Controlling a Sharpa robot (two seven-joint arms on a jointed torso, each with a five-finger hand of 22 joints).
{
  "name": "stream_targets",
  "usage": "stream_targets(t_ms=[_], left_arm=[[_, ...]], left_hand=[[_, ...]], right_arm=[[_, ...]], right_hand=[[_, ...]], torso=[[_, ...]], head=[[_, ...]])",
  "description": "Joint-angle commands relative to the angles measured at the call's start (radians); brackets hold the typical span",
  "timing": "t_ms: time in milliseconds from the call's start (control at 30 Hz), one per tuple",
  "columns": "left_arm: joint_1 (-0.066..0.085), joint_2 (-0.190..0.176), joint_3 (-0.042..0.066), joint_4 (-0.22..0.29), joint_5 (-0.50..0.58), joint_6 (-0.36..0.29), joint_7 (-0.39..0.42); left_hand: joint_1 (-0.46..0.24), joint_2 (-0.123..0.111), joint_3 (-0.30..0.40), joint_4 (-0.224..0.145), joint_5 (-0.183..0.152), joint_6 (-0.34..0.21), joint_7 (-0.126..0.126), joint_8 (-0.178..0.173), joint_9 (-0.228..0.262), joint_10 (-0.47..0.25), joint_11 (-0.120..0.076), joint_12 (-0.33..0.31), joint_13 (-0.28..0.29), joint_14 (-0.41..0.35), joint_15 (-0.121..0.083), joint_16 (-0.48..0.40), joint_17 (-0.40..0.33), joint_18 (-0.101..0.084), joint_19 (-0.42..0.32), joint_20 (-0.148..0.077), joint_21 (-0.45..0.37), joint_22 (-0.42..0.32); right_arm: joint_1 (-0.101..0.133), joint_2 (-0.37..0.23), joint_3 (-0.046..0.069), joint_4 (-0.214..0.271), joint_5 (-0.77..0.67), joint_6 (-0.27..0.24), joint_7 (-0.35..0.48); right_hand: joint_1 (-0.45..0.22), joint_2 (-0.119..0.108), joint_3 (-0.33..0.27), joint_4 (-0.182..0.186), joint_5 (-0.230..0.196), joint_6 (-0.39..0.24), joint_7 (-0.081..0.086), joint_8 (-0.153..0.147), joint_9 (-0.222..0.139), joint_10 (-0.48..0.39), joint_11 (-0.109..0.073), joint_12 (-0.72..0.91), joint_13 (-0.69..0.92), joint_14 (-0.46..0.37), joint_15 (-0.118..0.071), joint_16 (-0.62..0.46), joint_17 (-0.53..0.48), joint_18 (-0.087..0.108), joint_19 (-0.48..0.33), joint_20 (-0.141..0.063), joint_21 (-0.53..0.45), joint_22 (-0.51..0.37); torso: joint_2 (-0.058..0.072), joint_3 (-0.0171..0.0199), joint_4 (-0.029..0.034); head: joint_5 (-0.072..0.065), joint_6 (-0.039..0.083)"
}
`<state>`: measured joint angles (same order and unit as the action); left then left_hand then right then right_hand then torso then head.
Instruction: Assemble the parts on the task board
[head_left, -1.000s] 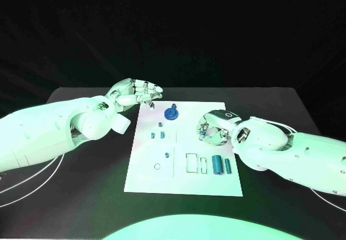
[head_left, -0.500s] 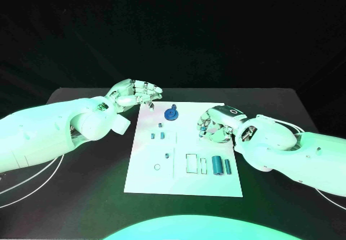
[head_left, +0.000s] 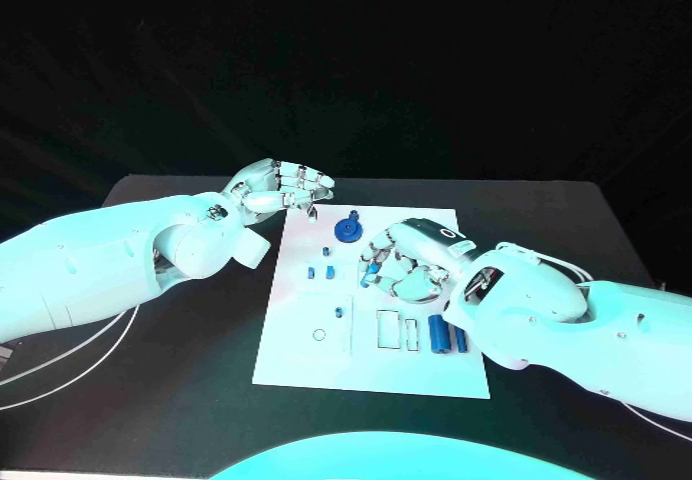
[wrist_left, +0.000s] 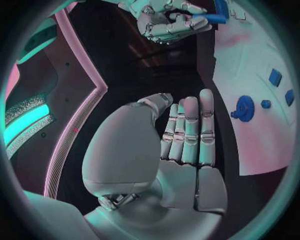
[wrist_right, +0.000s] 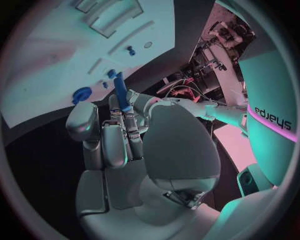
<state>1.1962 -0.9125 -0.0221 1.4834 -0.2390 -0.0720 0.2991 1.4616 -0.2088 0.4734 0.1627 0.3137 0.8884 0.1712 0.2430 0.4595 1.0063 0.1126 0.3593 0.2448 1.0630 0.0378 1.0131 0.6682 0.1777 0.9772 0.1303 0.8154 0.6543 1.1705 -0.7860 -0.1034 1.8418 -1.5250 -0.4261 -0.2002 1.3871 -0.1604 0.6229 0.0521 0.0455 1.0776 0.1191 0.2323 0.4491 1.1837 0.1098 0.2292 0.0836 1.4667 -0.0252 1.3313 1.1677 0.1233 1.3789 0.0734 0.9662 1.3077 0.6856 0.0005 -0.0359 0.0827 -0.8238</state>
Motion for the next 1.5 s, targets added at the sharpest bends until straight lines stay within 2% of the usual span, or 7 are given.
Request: stream_targets(t_ms=[33,133,333,667,900,1233,1500], left_arm=[[-0.001,0.008,0.0,-0.001,-0.001,0.022,0.008],[-0.001,0.013,0.0,-0.005,0.0,0.023,0.008],[-0.002,0.017,0.0,-0.005,0.001,0.021,0.01],[-0.002,0.021,0.0,-0.004,0.002,0.02,0.011],[-0.002,0.022,0.0,-0.005,0.002,0.02,0.011],[-0.002,0.025,0.0,-0.005,0.002,0.021,0.011],[-0.002,0.025,0.0,-0.006,0.002,0.021,0.011]], left_hand=[[0.008,0.005,-0.002,-0.004,0.004,0.004,0.004,-0.006,-0.002,0.005,-0.001,-0.006,-0.001,-0.003,0.0,-0.006,-0.001,0.006,0.003,0.0,-0.006,0.0],[0.008,0.005,-0.002,-0.004,0.004,0.004,0.004,-0.006,-0.002,0.005,-0.001,-0.006,-0.001,-0.003,0.0,-0.006,-0.001,0.006,0.003,0.0,-0.006,0.0],[0.008,0.005,-0.002,-0.004,0.004,0.004,0.004,-0.006,-0.002,0.005,-0.001,-0.006,-0.001,-0.003,0.0,-0.006,-0.001,0.006,0.003,0.0,-0.006,0.0],[0.008,0.005,-0.002,-0.004,0.004,0.004,0.004,-0.006,-0.002,0.005,-0.001,-0.006,-0.001,-0.003,0.0,-0.006,-0.001,0.006,0.003,0.0,-0.006,0.0],[0.008,0.005,-0.003,-0.005,0.004,0.003,0.005,-0.007,-0.002,0.004,-0.001,-0.008,-0.002,-0.003,0.001,-0.006,-0.002,0.006,0.003,0.0,-0.006,0.0],[0.008,0.005,-0.003,-0.005,0.004,0.003,0.005,-0.007,-0.002,0.004,-0.001,-0.008,-0.002,-0.003,0.001,-0.006,-0.002,0.006,0.003,0.0,-0.006,0.0],[0.009,0.005,-0.003,-0.005,0.004,0.003,0.005,-0.007,-0.003,0.005,-0.001,-0.008,-0.002,-0.003,0.001,-0.006,-0.002,0.006,0.003,0.0,-0.006,0.0]], right_arm=[[-0.016,0.032,-0.002,0.001,-0.002,-0.027,0.056],[-0.039,0.076,-0.004,-0.004,-0.013,-0.028,0.072],[-0.079,0.145,-0.008,-0.031,-0.038,-0.034,0.09],[-0.117,0.203,-0.023,-0.114,-0.062,-0.015,0.088],[-0.125,0.218,-0.026,-0.138,-0.076,0.004,0.067],[-0.127,0.228,-0.029,-0.156,-0.089,0.07,0.04],[-0.128,0.236,-0.032,-0.172,-0.097,0.086,0.027]], right_hand=[[0.021,0.016,0.017,-0.02,0.007,0.004,0.001,0.005,0.002,0.07,-0.063,0.001,0.027,0.024,-0.005,0.001,-0.002,-0.016,0.001,0.0,-0.008,0.04],[0.021,0.016,0.018,-0.021,0.007,0.003,0.001,0.005,0.002,0.07,-0.063,0.0,0.027,0.024,-0.005,0.0,-0.003,-0.016,0.001,0.0,-0.009,0.04],[0.022,0.017,0.02,-0.023,0.008,0.002,0.002,0.005,0.003,0.069,-0.063,-0.001,0.027,0.024,-0.005,-0.001,-0.004,-0.016,0.0,0.0,-0.012,0.04],[0.022,0.017,0.02,-0.024,0.008,0.001,0.002,0.005,0.003,0.069,-0.062,-0.002,0.027,0.024,-0.005,0.001,-0.002,-0.016,-0.001,0.0,-0.013,0.04],[0.022,0.017,0.021,-0.024,0.007,0.001,0.003,0.006,0.004,0.069,-0.062,-0.003,0.027,0.024,-0.004,0.001,-0.001,-0.016,-0.001,0.0,-0.014,0.04],[0.021,0.017,0.021,-0.024,0.007,0.0,0.003,0.006,0.004,0.069,-0.061,-0.003,0.028,0.024,-0.004,0.001,-0.001,-0.016,-0.002,0.0,-0.016,0.04],[0.02,0.017,0.021,-0.024,0.007,0.0,0.004,0.006,0.005,0.069,-0.061,-0.004,0.028,0.024,-0.004,0.0,-0.002,-0.015,-0.002,0.0,-0.017,0.04]], torso=[[-0.001,-0.0007,0.0011],[0.0,0.0006,0.0028],[0.002,-0.0015,0.0007],[0.001,-0.0016,0.0007],[0.001,-0.0006,0.0005],[0.0,-0.0008,-0.0002],[0.001,-0.0007,0.0004]], head=[[0.011,-0.001],[0.019,-0.003],[0.036,-0.008],[0.051,-0.018],[0.055,-0.022],[0.056,-0.028],[0.057,-0.03]])
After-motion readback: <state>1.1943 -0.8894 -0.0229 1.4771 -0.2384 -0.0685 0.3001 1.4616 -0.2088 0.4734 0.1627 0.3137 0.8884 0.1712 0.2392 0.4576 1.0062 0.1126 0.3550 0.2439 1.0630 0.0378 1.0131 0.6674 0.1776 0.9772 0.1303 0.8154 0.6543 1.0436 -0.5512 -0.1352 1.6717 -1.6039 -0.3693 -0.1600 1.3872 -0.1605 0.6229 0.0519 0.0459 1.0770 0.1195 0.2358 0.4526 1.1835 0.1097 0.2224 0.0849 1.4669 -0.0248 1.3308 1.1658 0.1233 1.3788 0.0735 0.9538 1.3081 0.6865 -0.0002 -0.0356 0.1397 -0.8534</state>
